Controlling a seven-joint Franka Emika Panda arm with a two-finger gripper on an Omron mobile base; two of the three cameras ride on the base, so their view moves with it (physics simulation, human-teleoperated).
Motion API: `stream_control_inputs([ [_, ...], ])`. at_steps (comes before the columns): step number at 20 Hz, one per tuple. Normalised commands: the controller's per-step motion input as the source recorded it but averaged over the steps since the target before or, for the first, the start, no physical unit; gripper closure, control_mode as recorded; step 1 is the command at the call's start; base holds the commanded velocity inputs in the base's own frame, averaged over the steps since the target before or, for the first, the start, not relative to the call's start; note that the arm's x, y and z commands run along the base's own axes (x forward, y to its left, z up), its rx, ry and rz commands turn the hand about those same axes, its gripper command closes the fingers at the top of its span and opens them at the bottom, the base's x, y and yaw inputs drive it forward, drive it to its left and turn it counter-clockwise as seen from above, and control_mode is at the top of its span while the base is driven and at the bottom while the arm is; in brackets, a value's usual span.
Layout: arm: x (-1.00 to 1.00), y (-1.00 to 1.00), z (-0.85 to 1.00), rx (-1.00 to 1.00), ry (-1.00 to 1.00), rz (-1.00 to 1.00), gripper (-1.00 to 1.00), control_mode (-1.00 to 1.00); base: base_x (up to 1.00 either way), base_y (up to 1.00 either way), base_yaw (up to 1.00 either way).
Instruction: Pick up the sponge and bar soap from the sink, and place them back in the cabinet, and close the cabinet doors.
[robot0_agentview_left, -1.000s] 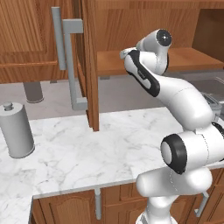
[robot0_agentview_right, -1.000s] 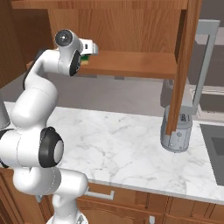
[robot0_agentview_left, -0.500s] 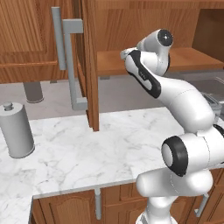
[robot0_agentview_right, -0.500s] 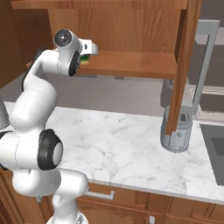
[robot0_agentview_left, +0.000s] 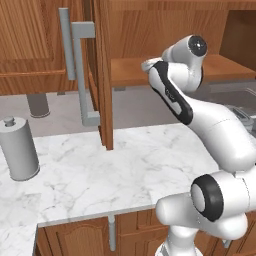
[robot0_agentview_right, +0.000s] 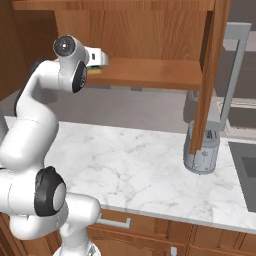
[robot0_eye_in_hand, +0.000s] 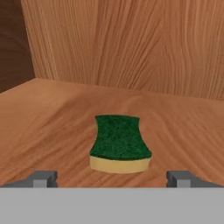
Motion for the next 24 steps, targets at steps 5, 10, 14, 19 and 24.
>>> stream_control_inputs([
  [5, -0.69, -0.31, 0.00, 0.00, 0.00, 0.00, -1.00, -1.00, 0.00, 0.00, 0.00],
  [10, -0.50, -0.19, 0.11, 0.00, 0.04, -0.02, -1.00, -1.00, 0.00, 0.00, 0.00],
  [14, -0.48, 0.00, 0.19, 0.00, 0.17, -0.07, -1.00, -1.00, 0.00, 0.00, 0.00],
  [19, -0.47, 0.00, 0.21, 0.00, 0.24, -0.11, -1.00, -1.00, 0.00, 0.00, 0.00],
  [24, -0.49, 0.00, 0.05, 0.00, 0.18, -0.08, -1.00, -1.00, 0.00, 0.00, 0.00],
])
